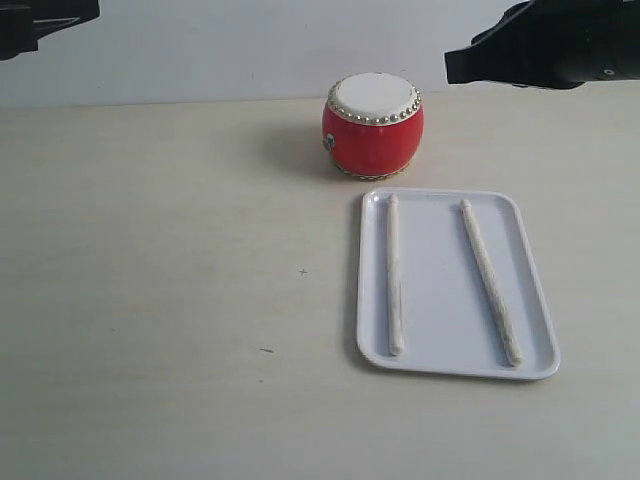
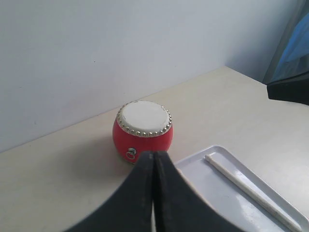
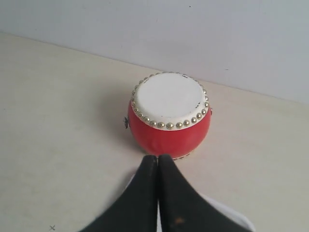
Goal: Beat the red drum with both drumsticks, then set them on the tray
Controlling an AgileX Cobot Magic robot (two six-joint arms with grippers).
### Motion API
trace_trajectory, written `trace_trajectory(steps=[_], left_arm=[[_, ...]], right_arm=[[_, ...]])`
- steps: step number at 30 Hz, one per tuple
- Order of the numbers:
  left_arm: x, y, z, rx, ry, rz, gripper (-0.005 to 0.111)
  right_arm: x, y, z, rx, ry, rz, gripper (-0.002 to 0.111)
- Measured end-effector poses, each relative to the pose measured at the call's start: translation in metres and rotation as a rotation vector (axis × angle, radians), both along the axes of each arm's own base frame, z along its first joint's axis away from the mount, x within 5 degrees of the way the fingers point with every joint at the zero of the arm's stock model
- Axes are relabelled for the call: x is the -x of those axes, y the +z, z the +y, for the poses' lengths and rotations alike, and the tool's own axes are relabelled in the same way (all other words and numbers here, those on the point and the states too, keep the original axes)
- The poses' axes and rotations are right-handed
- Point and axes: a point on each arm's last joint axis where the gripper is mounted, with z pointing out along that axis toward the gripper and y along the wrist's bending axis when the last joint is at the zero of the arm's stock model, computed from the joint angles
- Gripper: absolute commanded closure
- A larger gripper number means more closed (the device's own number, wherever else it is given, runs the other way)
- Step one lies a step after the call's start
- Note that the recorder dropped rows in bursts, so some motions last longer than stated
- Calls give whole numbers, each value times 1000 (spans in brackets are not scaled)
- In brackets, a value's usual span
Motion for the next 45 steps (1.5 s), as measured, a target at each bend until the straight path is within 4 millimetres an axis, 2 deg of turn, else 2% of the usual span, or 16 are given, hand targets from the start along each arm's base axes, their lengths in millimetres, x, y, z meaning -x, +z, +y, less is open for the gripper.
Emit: trace_trajectory(steps=[10,14,18,22,25,29,32,41,45], left_arm=[[0,0,0,-2,7,-1,107],[5,6,2,-11,15,-32,107],[24,23,8,-19,33,-122,107],[56,38,23,17,93,-200,107],[82,40,36,67,169,-230,107],[114,33,43,97,229,-275,107],[124,23,44,99,235,-280,107],[126,9,46,114,267,-222,107],[123,0,53,99,364,-104,107]], right_arm=[[0,0,0,-13,-6,2,108],[0,0,0,-13,-6,0,108],[0,0,0,-13,-6,0,108],[0,0,0,-13,-6,0,108],[0,0,0,-13,-6,0,108],[0,0,0,-13,-6,0,108],[0,0,0,-13,-6,0,108],[0,0,0,-13,-6,0,108],[0,0,0,-13,-6,0,108]])
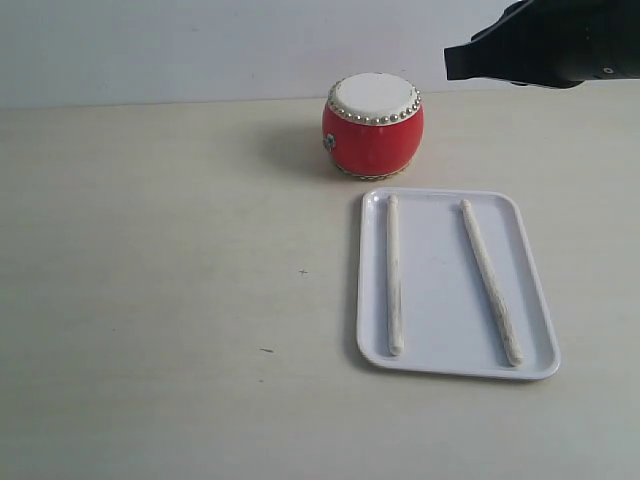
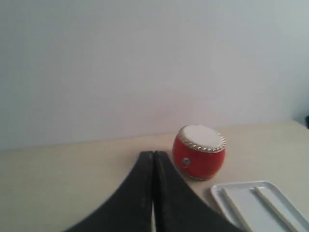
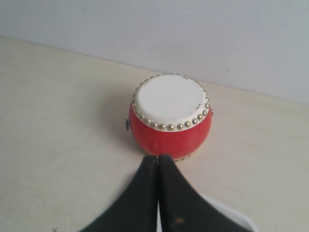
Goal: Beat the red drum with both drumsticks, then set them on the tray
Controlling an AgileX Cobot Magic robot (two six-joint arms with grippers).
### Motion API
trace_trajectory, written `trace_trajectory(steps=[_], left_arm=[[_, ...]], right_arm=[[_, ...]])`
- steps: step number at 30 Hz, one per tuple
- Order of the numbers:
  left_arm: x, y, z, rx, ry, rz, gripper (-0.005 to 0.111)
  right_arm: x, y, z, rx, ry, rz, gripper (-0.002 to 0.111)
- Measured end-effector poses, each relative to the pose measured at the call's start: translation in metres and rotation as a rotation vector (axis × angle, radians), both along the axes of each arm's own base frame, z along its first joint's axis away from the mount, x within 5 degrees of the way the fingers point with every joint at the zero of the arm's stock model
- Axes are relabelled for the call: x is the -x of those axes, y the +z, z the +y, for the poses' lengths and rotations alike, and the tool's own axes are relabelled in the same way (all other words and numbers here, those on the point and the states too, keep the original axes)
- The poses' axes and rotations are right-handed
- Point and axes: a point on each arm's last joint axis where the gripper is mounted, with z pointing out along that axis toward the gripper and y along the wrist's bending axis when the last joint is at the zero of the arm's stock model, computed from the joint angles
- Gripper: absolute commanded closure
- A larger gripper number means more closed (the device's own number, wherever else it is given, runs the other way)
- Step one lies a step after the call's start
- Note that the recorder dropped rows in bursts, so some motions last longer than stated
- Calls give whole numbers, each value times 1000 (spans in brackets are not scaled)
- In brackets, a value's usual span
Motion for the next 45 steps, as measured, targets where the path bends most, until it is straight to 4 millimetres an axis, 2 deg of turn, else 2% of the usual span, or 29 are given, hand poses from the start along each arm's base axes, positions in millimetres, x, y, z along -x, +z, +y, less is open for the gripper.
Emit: trace_trajectory(steps=[3,6,13,16,21,28,35,45], left_arm=[[-6,-9,19,168,251,155,107],[-7,-11,27,233,348,188,107],[-7,-13,35,154,432,182,107],[6,-10,42,57,486,106,107],[33,-22,45,-47,513,2,107],[54,-51,45,-49,518,-50,107],[62,-88,45,-53,519,-42,107],[59,-110,45,-68,518,6,107]], right_arm=[[0,0,0,0,0,0,108],[0,0,0,0,0,0,108],[0,0,0,0,0,0,108],[0,0,0,0,0,0,108],[0,0,0,0,0,-1,108],[0,0,0,-1,-1,-2,108],[0,0,0,-1,-1,-2,108],[0,0,0,-14,-6,3,108]])
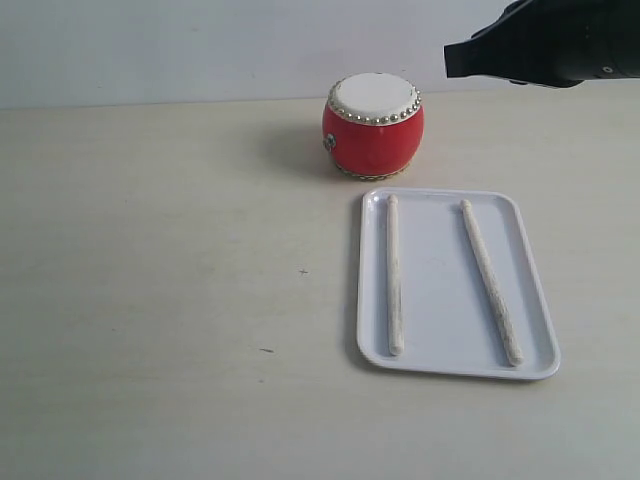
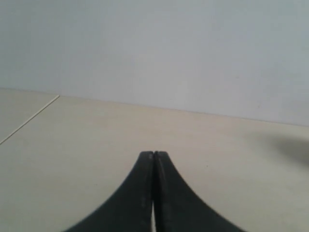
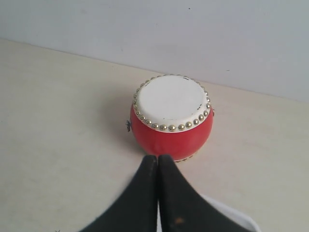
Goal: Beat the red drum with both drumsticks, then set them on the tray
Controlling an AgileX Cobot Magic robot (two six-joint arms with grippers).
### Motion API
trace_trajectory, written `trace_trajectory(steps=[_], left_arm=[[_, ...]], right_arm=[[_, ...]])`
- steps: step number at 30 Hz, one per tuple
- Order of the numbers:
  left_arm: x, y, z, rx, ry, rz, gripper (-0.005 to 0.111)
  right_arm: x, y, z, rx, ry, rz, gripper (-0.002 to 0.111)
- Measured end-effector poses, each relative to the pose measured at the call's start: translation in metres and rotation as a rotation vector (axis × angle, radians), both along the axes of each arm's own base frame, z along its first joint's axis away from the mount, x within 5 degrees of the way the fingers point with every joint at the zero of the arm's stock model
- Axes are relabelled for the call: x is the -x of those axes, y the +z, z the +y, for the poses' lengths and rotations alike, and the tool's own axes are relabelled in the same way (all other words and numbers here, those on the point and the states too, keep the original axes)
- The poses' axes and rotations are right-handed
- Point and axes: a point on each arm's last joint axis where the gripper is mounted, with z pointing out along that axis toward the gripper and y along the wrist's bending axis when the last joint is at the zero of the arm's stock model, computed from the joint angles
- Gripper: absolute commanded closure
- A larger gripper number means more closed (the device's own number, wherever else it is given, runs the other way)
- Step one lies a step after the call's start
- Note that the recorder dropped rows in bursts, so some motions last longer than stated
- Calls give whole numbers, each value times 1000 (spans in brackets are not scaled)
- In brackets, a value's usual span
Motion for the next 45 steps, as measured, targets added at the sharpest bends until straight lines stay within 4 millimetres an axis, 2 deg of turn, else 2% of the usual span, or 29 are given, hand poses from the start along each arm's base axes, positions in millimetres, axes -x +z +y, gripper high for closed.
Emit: trace_trajectory(steps=[14,45], left_arm=[[-5,-40,0,1,3,126,107],[-4,-43,1,5,12,161,107]], right_arm=[[0,0,0,-6,-2,2,108],[0,0,0,-6,-2,1,108]])
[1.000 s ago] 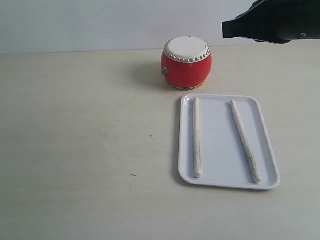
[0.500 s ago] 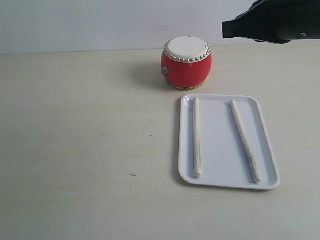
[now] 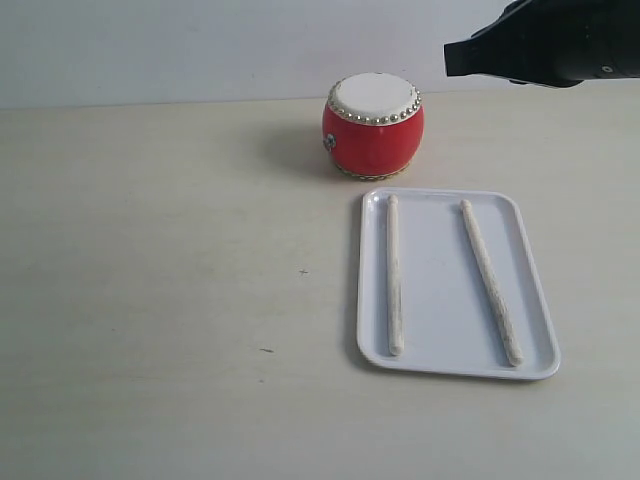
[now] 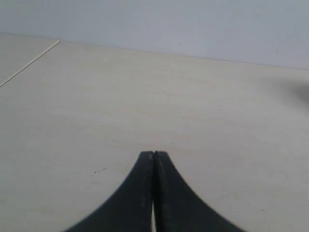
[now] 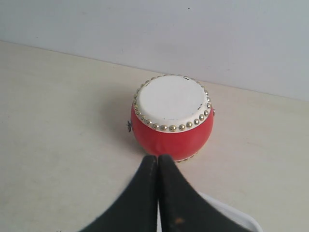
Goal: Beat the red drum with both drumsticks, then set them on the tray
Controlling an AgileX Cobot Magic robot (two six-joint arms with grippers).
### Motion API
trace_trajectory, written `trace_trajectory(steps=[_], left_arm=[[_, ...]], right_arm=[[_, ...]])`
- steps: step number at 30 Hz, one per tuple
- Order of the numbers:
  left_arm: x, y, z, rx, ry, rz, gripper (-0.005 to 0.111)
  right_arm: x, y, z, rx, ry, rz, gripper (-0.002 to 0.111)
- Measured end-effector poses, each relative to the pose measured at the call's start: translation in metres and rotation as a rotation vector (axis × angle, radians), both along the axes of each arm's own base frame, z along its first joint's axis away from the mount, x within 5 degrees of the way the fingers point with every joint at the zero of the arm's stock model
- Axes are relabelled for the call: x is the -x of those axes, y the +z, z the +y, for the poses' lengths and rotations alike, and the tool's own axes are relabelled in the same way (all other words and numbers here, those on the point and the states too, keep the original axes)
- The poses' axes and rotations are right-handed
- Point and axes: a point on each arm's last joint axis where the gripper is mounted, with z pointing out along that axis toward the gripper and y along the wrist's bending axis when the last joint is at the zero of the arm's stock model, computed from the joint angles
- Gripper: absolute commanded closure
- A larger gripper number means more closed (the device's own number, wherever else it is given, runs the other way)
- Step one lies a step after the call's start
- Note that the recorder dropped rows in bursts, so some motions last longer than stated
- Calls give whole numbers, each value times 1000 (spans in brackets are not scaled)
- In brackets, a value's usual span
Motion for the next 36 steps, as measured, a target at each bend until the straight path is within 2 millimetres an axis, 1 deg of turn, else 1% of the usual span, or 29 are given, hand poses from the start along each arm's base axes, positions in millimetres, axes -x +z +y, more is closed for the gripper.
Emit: trace_trajectory(steps=[15,17,19,23,25,27,28,29,30,31,32,33,35,36], left_arm=[[0,0,0,2,0,0,107],[0,0,0,2,0,0,107],[0,0,0,2,0,0,107],[0,0,0,2,0,0,107],[0,0,0,2,0,0,107],[0,0,0,2,0,0,107],[0,0,0,2,0,0,107],[0,0,0,2,0,0,107],[0,0,0,2,0,0,107],[0,0,0,2,0,0,107],[0,0,0,2,0,0,107],[0,0,0,2,0,0,107],[0,0,0,2,0,0,107],[0,0,0,2,0,0,107]], right_arm=[[0,2,0,28,16,-28,108],[4,4,-2,23,17,-31,108],[12,8,-5,16,16,-41,108],[44,15,-23,-35,-24,-71,108],[64,19,-35,-74,-56,-94,108],[93,25,-50,-136,-97,-145,108],[105,23,-55,-157,-114,-159,108],[133,23,-68,-200,-146,-218,108],[143,22,-73,-213,-161,-246,108],[165,19,-82,-236,-193,-311,108],[174,16,-86,-243,-211,-338,108],[187,11,-91,-249,-240,-377,108],[202,8,-96,-260,-270,-434,108],[205,8,-97,-255,-271,-451,108]])
